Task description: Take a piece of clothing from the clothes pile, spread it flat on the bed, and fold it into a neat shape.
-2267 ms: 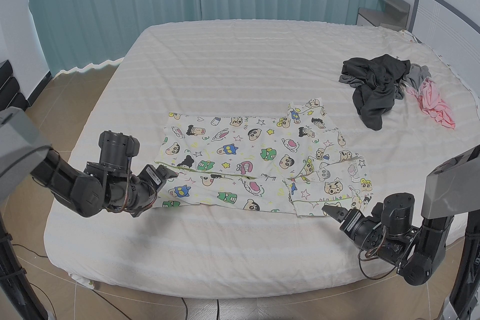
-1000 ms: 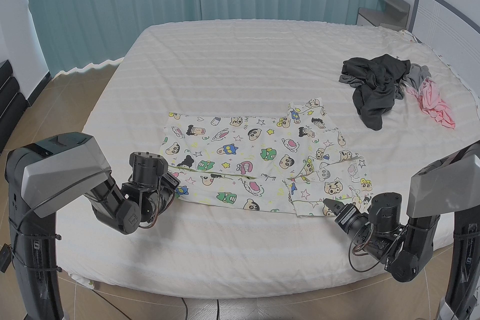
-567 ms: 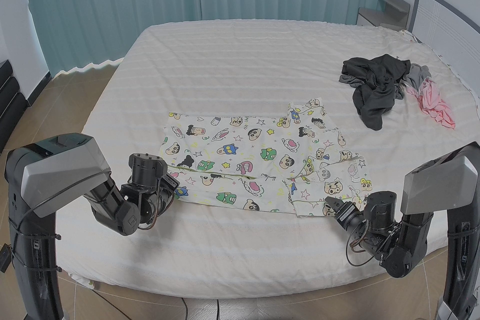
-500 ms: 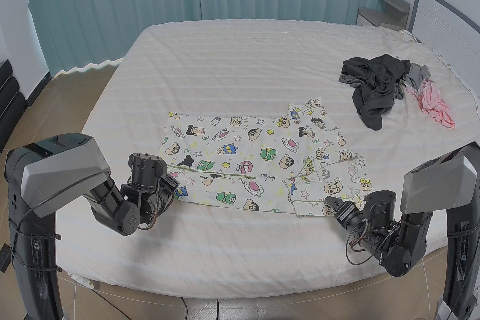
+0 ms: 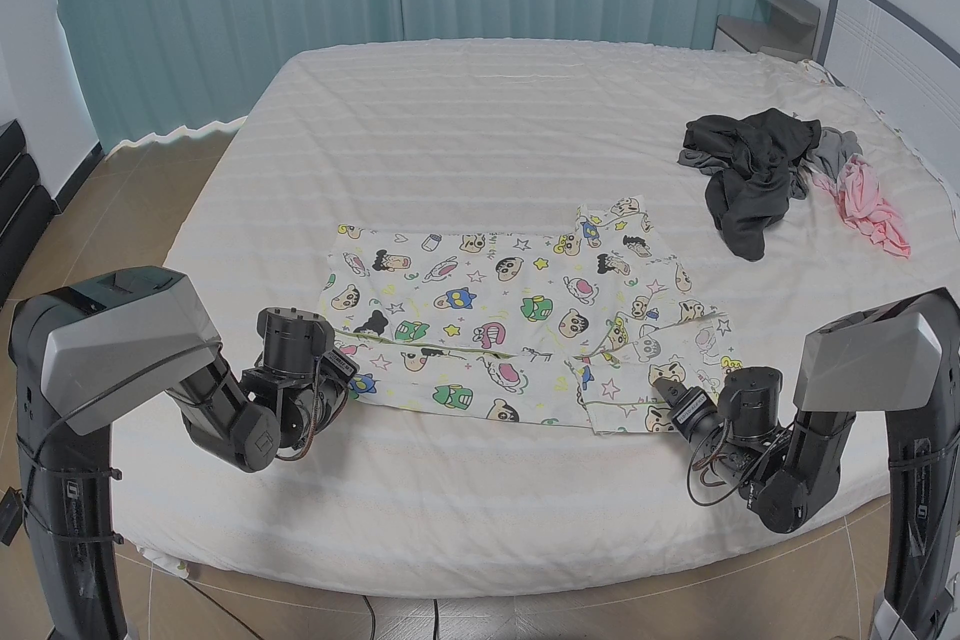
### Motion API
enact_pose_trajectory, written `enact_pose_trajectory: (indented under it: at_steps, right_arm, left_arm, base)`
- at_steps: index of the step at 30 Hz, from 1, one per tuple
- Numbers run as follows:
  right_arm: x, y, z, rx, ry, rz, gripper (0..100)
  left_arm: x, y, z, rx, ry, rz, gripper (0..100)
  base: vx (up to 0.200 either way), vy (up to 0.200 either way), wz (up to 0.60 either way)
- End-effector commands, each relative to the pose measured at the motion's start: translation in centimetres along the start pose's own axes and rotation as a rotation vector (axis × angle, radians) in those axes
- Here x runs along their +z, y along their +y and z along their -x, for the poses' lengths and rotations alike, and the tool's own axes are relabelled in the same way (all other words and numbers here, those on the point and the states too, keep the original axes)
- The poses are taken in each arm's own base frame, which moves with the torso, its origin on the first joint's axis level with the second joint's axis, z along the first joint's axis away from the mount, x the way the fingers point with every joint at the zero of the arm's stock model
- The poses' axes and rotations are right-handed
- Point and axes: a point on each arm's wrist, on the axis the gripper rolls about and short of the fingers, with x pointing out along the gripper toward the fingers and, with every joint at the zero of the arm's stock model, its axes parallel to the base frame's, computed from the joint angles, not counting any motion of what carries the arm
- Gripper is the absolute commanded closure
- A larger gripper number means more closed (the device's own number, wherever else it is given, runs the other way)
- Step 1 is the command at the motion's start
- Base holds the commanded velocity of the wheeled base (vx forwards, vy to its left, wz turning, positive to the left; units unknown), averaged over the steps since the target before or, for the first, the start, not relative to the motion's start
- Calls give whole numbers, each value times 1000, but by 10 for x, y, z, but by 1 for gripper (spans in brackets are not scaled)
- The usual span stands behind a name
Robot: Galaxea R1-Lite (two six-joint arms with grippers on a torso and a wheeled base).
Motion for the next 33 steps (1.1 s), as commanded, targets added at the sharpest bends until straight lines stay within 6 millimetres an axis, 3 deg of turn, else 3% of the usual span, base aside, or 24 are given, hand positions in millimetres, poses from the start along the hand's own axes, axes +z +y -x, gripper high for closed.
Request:
enact_pose_trajectory:
  at_steps: [1, 13, 19, 33]
  right_arm:
    - [1, -1, -5, -1, -12, 5, 100]
    - [4, 3, -2, 1, -55, 25, 100]
    - [11, 12, 13, 25, -64, 33, 100]
    - [17, 9, 41, 1, -48, 68, 100]
  left_arm:
    - [0, 0, 0, 0, -1, 1, 100]
    - [-3, 2, 2, 8, 8, -16, 100]
    - [-5, 3, 15, 14, 20, -70, 100]
    - [-2, 8, 41, 29, 38, -154, 100]
  base:
    - [0, 0, 0]
    - [0, 0, 0]
    - [0, 0, 0]
    - [0, 0, 0]
